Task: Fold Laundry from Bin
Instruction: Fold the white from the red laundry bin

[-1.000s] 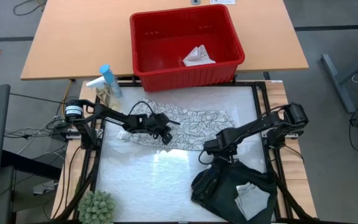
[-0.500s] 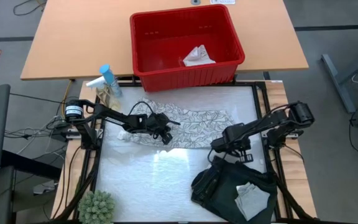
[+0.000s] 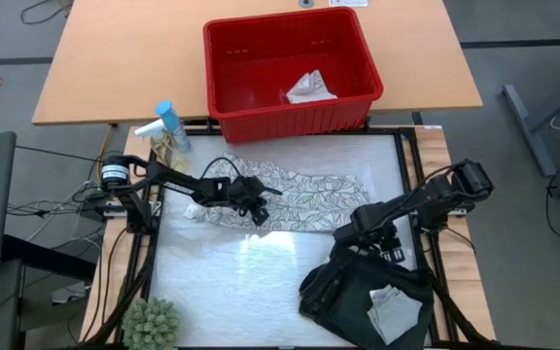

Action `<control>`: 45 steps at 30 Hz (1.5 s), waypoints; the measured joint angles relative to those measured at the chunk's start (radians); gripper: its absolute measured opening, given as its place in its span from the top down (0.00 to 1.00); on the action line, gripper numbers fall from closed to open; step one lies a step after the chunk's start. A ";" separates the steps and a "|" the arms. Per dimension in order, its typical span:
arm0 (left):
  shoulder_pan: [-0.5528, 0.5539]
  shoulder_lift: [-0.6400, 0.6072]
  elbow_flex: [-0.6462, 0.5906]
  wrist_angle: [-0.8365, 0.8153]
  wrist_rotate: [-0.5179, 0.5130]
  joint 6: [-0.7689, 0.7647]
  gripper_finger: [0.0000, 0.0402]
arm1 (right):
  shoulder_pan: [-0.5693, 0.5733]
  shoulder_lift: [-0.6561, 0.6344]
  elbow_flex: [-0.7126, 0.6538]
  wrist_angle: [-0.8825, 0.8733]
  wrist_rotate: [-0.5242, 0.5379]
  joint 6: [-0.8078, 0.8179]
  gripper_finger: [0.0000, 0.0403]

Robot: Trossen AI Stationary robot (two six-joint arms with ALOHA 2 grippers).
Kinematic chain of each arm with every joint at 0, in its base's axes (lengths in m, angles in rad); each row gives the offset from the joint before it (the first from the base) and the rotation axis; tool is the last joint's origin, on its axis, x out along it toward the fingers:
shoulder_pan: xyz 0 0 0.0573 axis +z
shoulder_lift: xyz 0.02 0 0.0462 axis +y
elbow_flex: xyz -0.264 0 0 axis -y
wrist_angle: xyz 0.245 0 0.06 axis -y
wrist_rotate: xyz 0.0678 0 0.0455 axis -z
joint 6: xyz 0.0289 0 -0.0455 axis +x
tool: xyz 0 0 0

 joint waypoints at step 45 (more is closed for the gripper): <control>-0.001 -0.011 0.007 -0.100 0.118 -0.070 1.00 | -0.384 -0.036 -0.107 0.275 0.368 0.978 0.56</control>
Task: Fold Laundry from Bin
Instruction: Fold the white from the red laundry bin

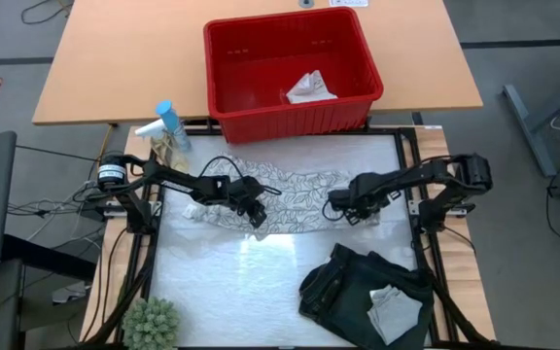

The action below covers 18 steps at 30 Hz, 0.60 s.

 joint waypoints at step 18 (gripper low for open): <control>0.021 -0.046 -0.003 0.018 0.081 -0.136 1.00 | 0.019 -0.251 0.029 0.119 0.058 0.032 0.56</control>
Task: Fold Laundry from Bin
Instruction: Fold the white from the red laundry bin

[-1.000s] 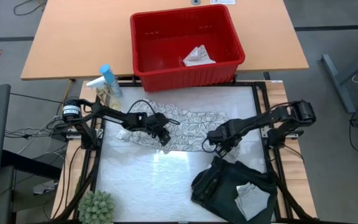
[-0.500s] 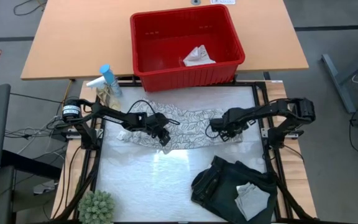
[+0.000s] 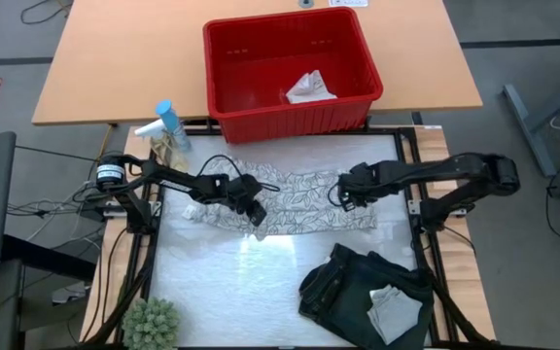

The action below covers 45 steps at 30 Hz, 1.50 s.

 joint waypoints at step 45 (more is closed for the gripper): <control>0.083 0.034 0.170 -0.304 -0.250 0.195 1.00 | -0.228 0.257 -0.141 0.680 -0.126 -0.419 0.95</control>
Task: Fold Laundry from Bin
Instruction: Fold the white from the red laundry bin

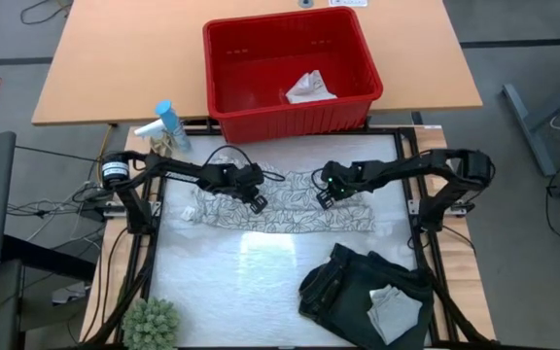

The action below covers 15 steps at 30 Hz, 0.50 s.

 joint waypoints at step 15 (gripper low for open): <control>0.004 0.007 0.160 -0.128 0.040 -0.008 1.00 | -0.131 -0.175 0.049 0.037 0.079 -0.205 0.93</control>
